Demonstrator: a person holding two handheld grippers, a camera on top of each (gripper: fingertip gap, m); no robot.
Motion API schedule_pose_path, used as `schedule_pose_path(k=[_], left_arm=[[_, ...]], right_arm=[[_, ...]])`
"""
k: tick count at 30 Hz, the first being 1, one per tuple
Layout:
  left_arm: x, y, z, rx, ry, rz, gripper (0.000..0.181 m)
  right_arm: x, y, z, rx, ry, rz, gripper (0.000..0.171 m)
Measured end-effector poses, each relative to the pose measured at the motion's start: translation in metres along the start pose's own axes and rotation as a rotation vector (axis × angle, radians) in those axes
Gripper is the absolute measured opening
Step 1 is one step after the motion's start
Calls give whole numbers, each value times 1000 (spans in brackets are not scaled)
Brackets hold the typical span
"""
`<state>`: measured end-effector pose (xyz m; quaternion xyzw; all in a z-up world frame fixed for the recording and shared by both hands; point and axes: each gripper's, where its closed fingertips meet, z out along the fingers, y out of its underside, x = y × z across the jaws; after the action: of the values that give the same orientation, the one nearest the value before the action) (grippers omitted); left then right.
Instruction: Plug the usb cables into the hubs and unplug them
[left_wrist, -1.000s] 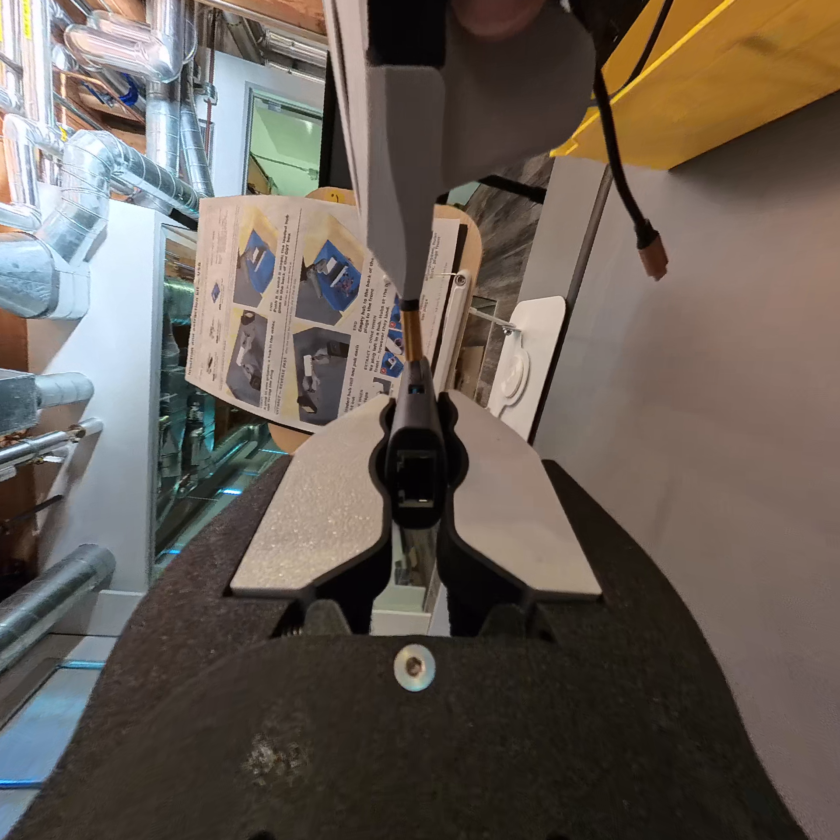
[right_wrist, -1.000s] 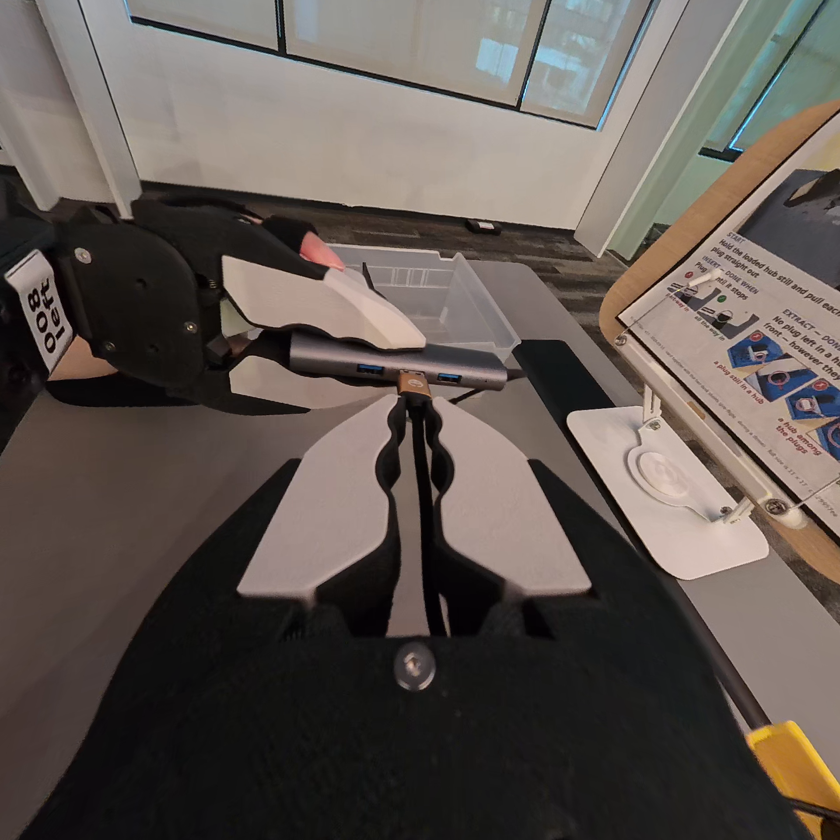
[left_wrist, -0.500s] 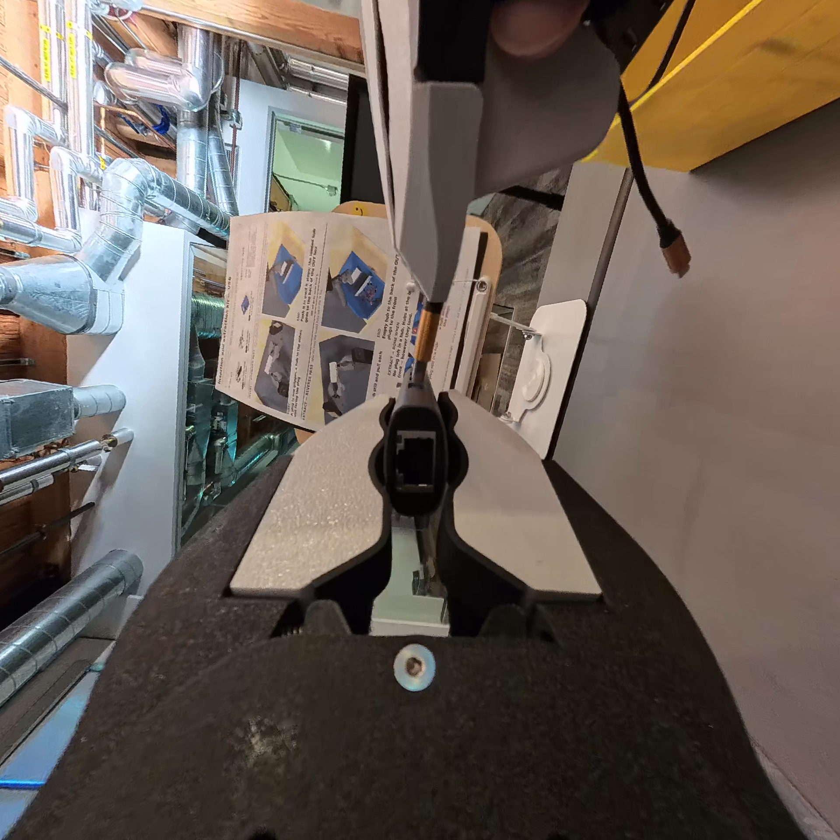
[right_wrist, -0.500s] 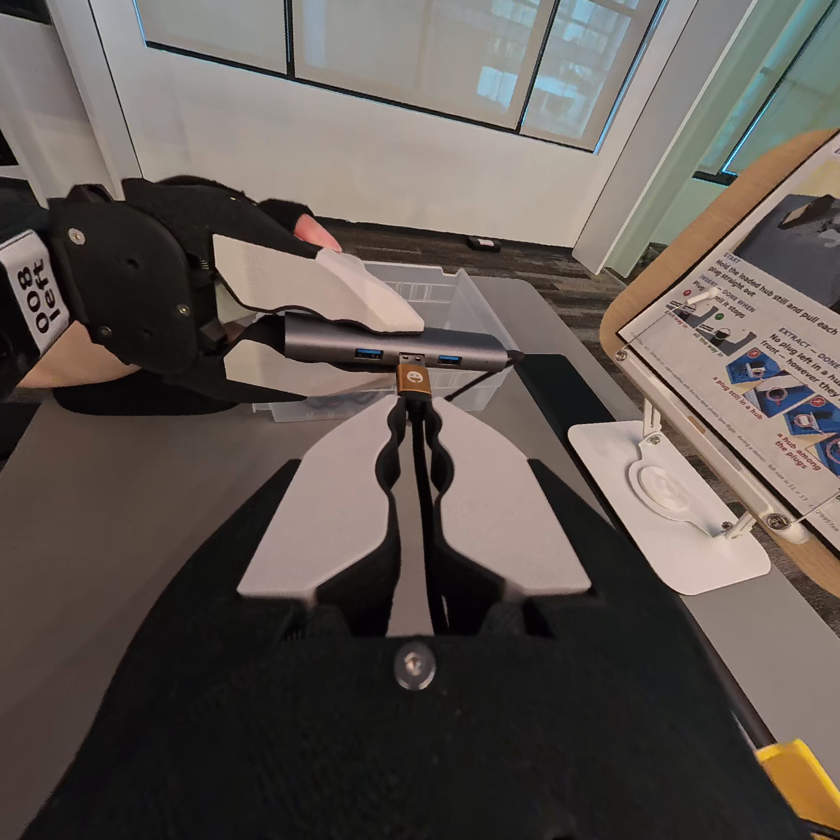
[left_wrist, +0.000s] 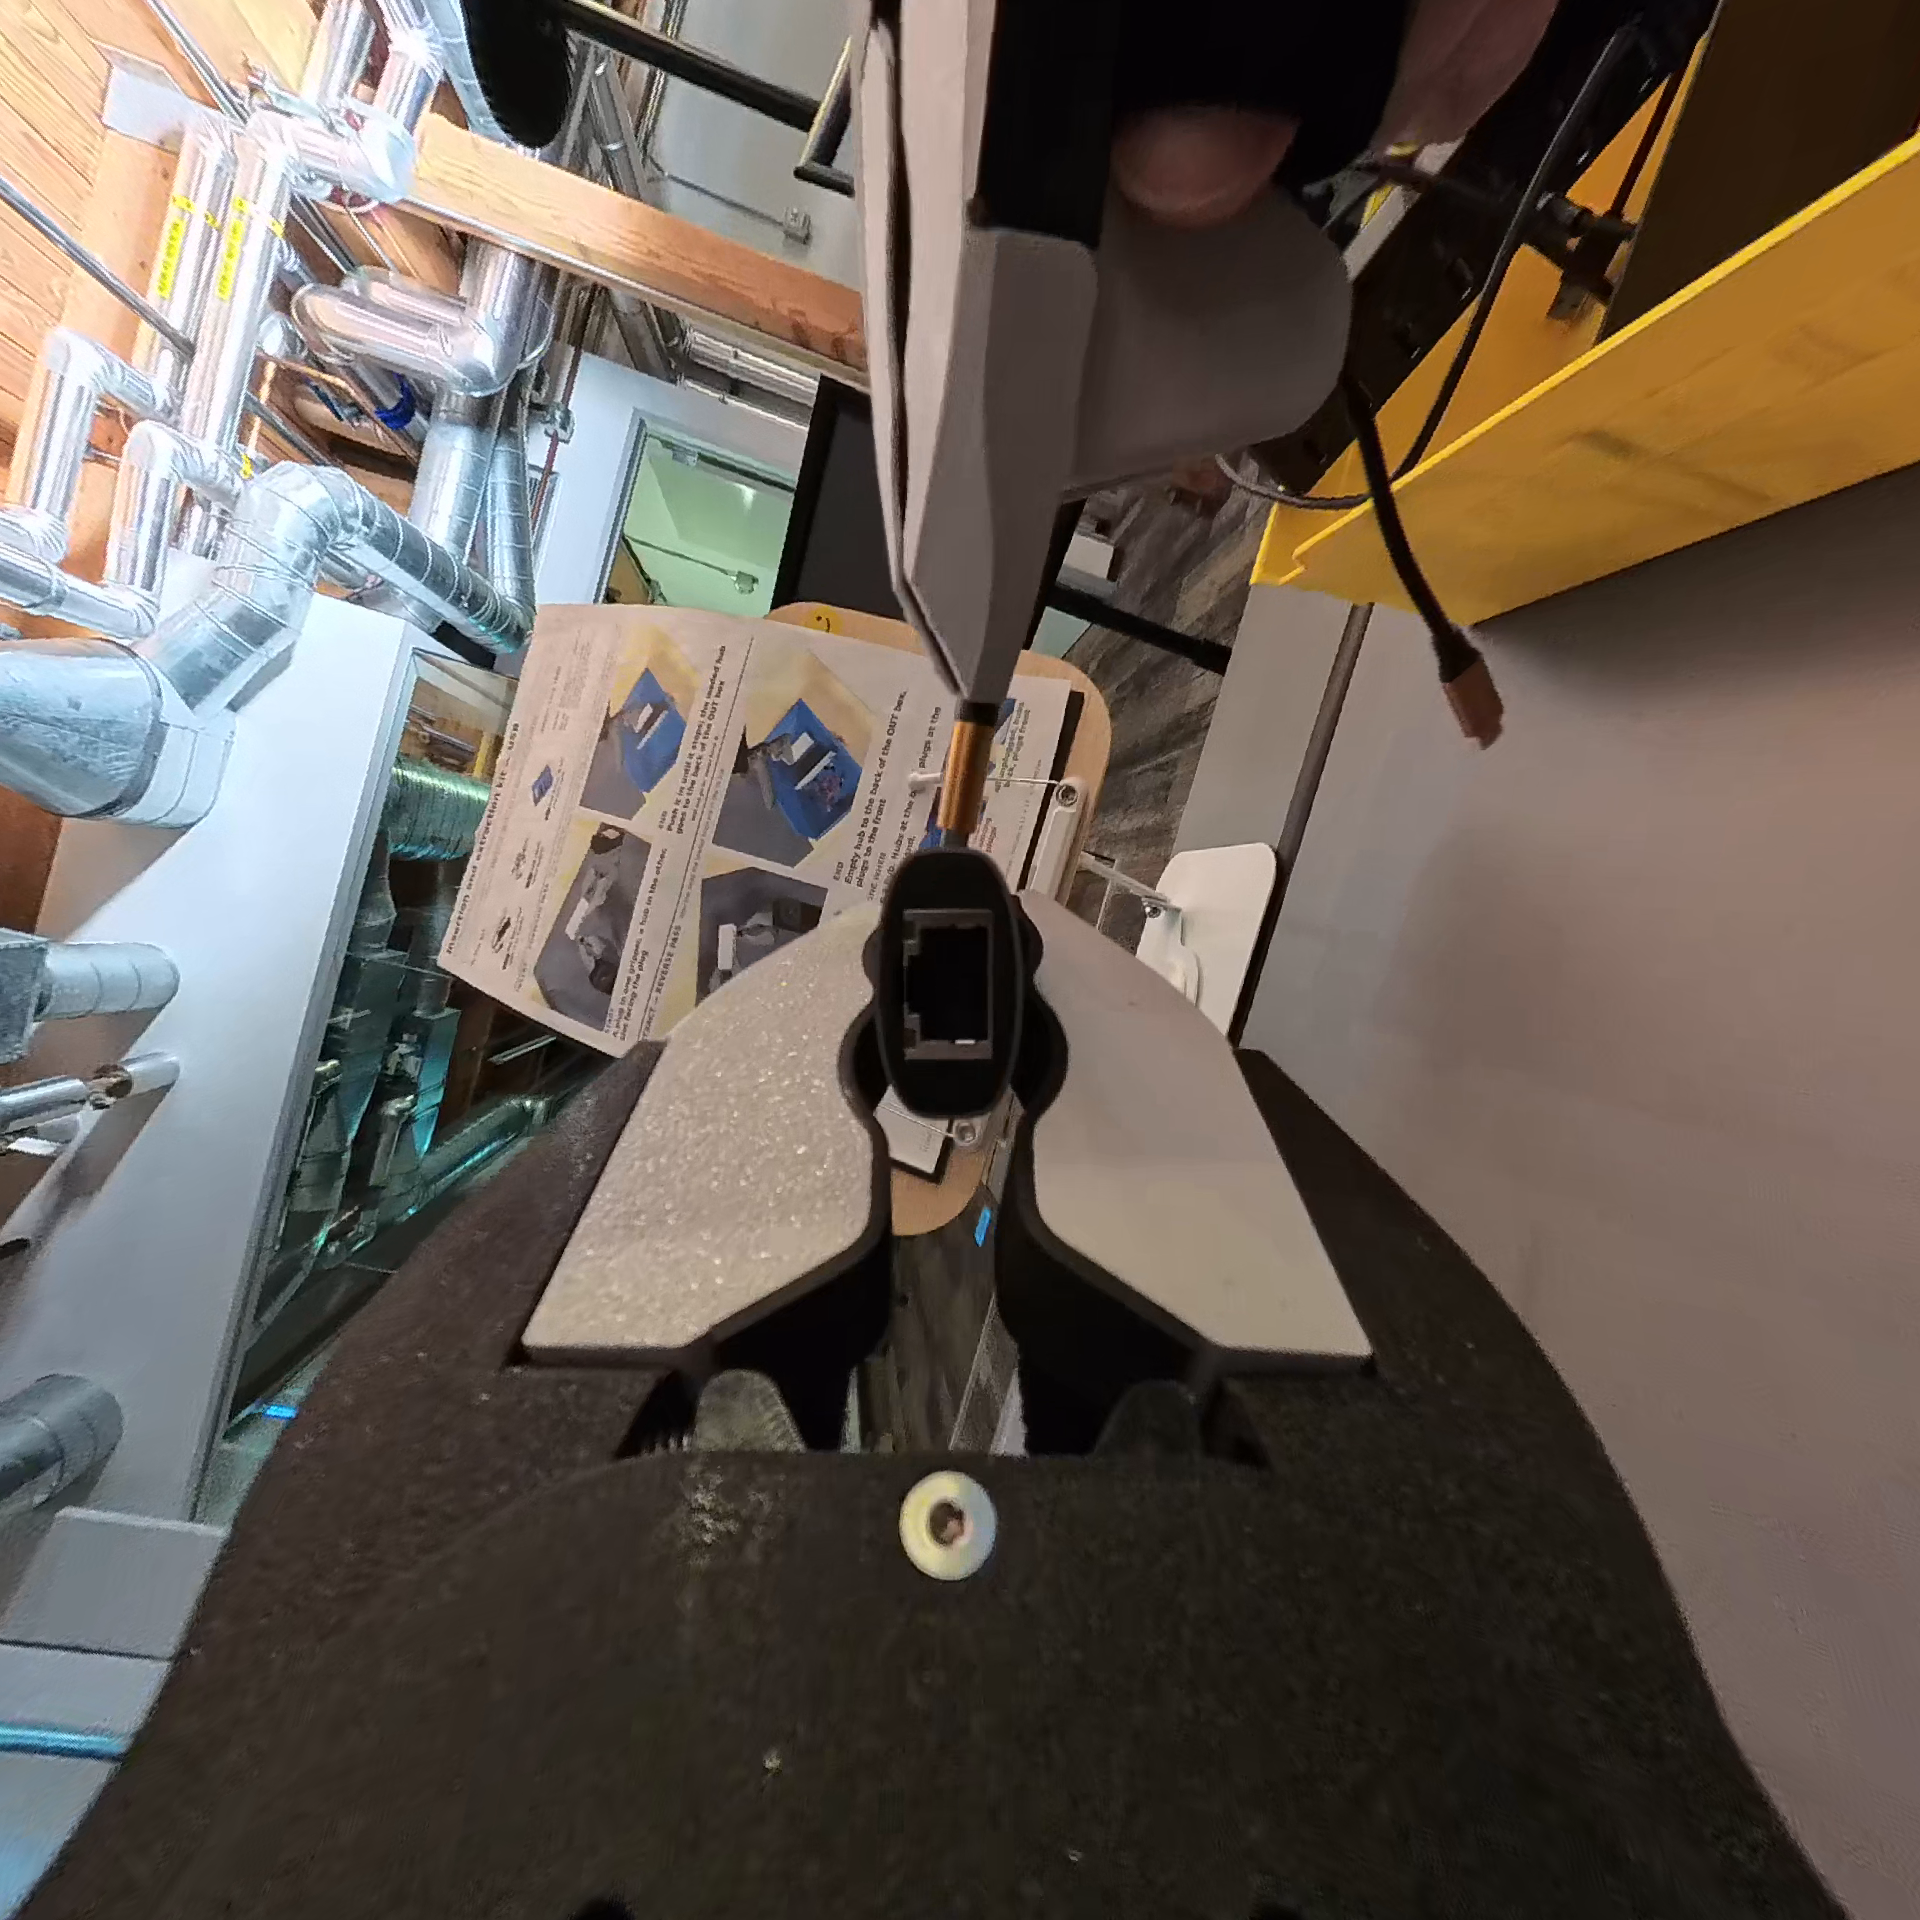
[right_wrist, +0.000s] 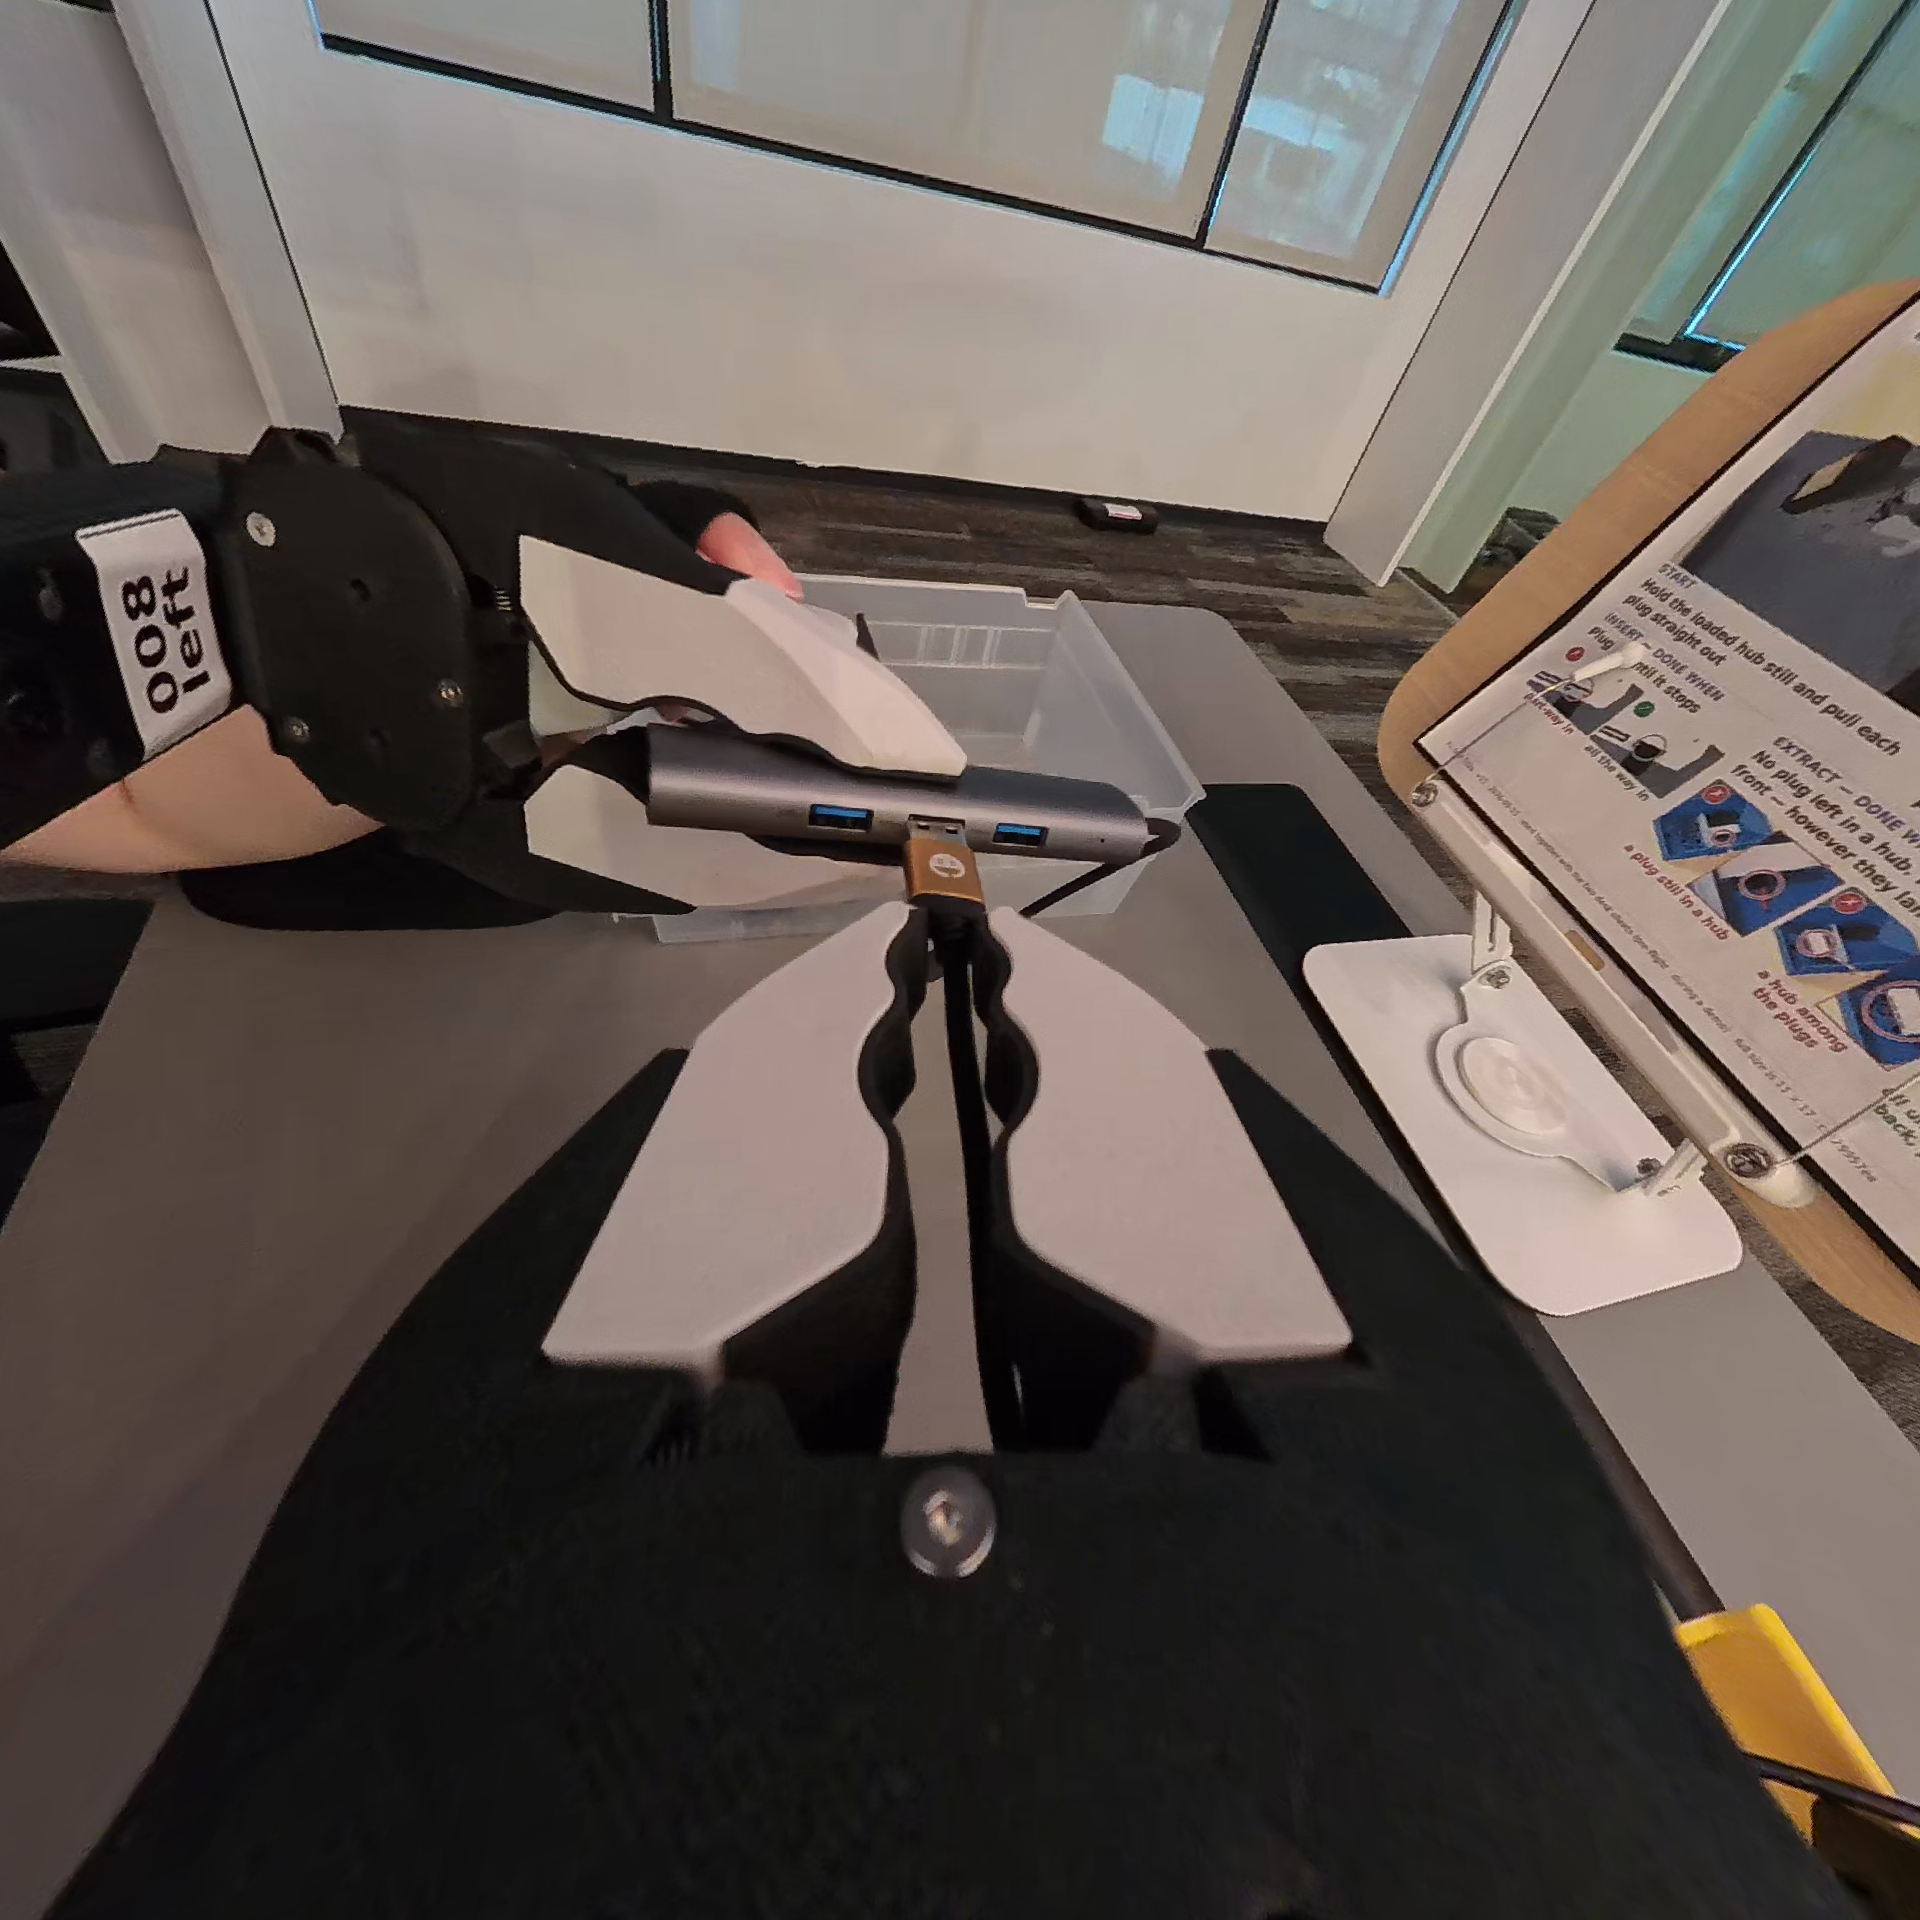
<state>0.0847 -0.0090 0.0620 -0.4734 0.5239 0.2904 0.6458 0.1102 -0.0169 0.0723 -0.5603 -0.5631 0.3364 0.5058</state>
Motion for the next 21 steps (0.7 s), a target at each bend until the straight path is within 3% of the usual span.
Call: schedule_pose_path(k=[9, 21], left_arm=[[-2, 7, 3, -26, -12, -25, 17], [-3, 19, 10, -77, -58, -63, 19]], right_arm=[[0, -3, 3, -69, 111, 41, 8], [-5, -7, 12, -183, 384, -149, 7]])
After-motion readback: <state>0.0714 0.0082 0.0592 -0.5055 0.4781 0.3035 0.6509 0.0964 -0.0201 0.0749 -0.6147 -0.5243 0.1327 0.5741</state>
